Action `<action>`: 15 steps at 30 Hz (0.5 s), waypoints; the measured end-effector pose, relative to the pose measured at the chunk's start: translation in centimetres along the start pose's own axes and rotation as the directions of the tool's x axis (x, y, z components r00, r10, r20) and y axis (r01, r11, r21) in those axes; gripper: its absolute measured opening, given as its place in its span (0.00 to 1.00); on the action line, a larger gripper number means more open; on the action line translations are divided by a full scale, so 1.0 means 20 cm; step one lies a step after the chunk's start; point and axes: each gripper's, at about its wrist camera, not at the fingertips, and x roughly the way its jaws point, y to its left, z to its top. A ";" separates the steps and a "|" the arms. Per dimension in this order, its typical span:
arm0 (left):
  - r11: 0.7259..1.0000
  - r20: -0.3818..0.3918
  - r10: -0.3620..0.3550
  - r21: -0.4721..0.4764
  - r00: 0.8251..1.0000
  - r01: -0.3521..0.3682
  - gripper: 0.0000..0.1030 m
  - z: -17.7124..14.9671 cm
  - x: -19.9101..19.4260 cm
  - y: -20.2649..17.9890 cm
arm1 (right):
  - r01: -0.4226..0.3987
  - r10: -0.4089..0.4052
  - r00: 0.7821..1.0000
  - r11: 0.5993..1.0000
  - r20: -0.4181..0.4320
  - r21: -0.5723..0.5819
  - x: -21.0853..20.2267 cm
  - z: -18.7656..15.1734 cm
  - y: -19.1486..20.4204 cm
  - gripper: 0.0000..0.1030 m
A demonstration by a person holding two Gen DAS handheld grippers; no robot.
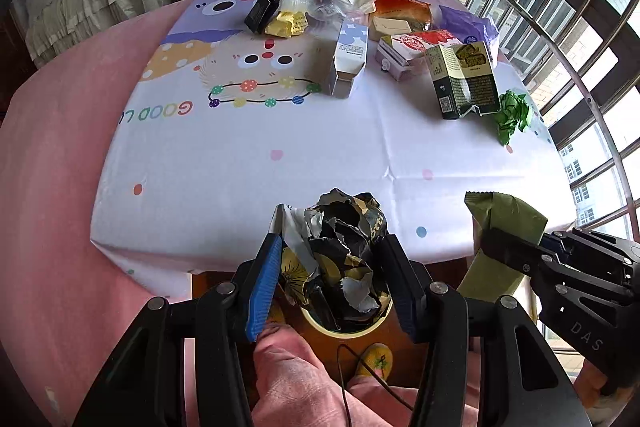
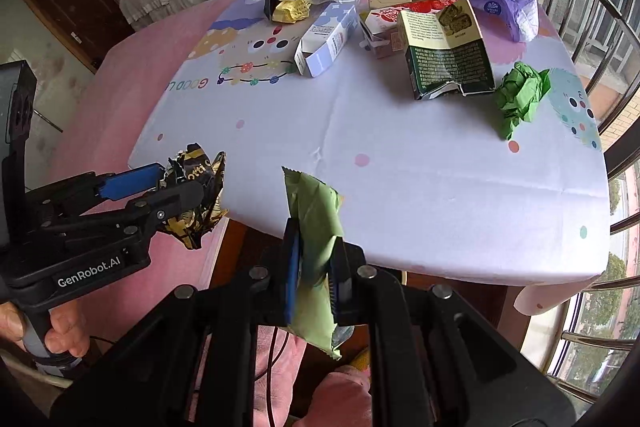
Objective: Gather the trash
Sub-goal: 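Carry both wrappers down over the trash bin and open both tools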
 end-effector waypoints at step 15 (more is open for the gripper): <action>0.999 -0.162 0.050 0.010 0.985 -0.049 0.50 -0.63 0.46 -0.07 | 0.066 -0.036 0.986 0.981 -0.165 0.184 0.52 -0.64 -0.21 0.09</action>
